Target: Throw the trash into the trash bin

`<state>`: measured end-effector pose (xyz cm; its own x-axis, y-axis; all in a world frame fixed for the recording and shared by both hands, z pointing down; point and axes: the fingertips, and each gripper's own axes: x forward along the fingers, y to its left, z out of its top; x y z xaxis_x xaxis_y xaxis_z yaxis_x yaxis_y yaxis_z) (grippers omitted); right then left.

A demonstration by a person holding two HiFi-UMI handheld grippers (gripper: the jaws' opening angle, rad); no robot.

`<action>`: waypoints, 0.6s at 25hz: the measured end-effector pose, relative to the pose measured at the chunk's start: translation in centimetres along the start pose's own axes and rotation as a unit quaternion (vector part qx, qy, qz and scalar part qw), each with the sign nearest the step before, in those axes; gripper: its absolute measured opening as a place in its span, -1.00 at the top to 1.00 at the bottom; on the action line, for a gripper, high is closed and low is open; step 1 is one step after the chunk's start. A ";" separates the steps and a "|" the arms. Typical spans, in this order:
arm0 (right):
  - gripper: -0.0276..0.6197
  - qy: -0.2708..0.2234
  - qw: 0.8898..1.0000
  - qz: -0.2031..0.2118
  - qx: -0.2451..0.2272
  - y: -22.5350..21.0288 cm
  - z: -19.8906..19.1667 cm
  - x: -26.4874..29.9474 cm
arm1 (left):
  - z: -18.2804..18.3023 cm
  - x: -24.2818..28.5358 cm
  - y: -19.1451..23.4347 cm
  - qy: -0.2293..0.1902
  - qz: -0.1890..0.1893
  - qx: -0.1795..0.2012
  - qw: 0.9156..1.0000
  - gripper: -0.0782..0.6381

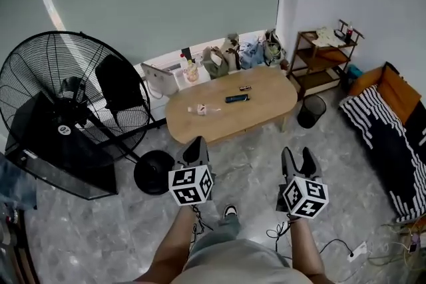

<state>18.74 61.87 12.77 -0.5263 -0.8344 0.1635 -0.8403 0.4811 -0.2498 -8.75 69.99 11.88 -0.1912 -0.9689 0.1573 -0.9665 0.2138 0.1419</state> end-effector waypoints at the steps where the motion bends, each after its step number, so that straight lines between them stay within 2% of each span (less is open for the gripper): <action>1: 0.06 0.001 1.000 -0.001 0.002 0.0 0.4 1.4 | 0.4 1.6 0.3 0.002 -0.003 0.000 1.000 0.75; 7: 0.07 0.002 1.000 -0.015 -0.012 -0.6 2.6 8.8 | 2.3 10.5 2.8 0.004 -0.016 -0.009 1.000 0.74; 12: 0.07 0.004 1.000 -0.025 -0.018 -0.8 3.3 14.0 | 1.5 15.9 4.9 0.019 -0.018 -0.025 0.999 0.75; 15: 0.07 0.013 0.999 -0.030 -0.014 -1.4 3.1 16.3 | 1.0 18.1 4.8 0.032 -0.024 -0.022 0.999 0.74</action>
<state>11.74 46.79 12.76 -0.4785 -0.8546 0.2017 -0.8732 0.4388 -0.2122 -17.00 53.38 14.40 -0.1324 -0.9683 0.2118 -0.9654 0.1744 0.1938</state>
